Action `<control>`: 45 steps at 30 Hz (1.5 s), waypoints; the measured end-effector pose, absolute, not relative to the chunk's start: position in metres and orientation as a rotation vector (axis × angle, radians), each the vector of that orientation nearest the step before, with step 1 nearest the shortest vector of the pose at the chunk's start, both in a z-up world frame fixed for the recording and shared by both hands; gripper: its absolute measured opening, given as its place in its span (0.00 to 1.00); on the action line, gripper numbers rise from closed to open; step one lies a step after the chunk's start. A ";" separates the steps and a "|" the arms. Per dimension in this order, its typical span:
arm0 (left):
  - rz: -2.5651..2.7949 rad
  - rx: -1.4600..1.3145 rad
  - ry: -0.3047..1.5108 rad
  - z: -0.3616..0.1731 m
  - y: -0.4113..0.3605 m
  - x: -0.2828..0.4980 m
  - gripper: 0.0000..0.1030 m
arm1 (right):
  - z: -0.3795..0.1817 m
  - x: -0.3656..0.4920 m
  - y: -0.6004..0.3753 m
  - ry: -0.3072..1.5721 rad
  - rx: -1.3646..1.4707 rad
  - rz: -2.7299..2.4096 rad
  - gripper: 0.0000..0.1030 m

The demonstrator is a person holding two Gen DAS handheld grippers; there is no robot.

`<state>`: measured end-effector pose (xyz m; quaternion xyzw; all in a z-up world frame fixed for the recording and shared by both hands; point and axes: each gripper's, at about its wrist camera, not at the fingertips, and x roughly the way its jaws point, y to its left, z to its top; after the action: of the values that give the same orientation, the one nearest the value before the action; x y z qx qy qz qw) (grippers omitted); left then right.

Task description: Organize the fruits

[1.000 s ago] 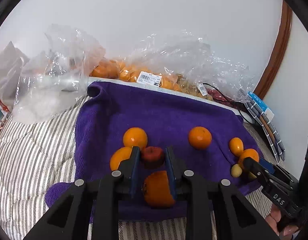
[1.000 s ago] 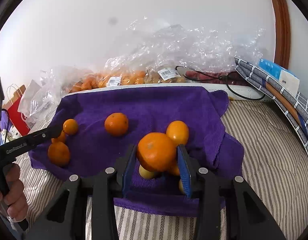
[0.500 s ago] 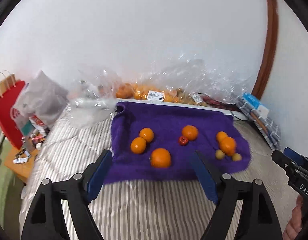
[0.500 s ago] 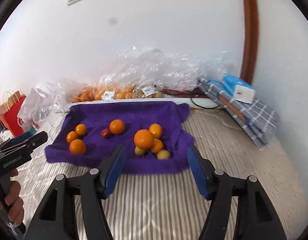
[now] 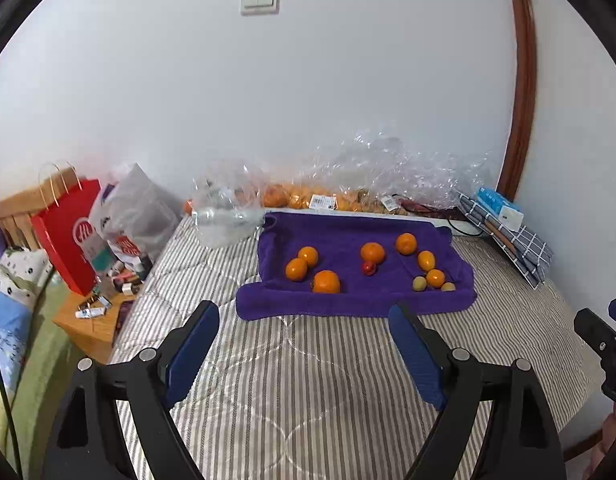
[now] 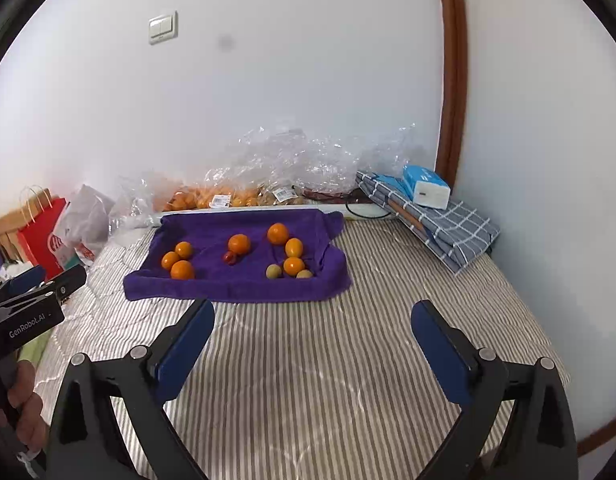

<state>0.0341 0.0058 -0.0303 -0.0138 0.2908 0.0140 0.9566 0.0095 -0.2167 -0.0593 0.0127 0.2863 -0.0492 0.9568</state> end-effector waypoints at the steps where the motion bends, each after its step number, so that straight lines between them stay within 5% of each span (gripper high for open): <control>1: 0.025 -0.023 0.588 -0.029 0.004 0.032 0.84 | -0.059 0.006 -0.219 0.579 0.029 -0.106 0.95; 45: 0.019 0.024 0.566 -0.017 -0.010 0.019 0.84 | -0.058 -0.014 -0.234 0.588 0.080 -0.151 0.95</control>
<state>0.0192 -0.0101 -0.0173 0.0118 0.2794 0.0092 0.9601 -0.0142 -0.2342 -0.0579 0.0395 0.2894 -0.0744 0.9535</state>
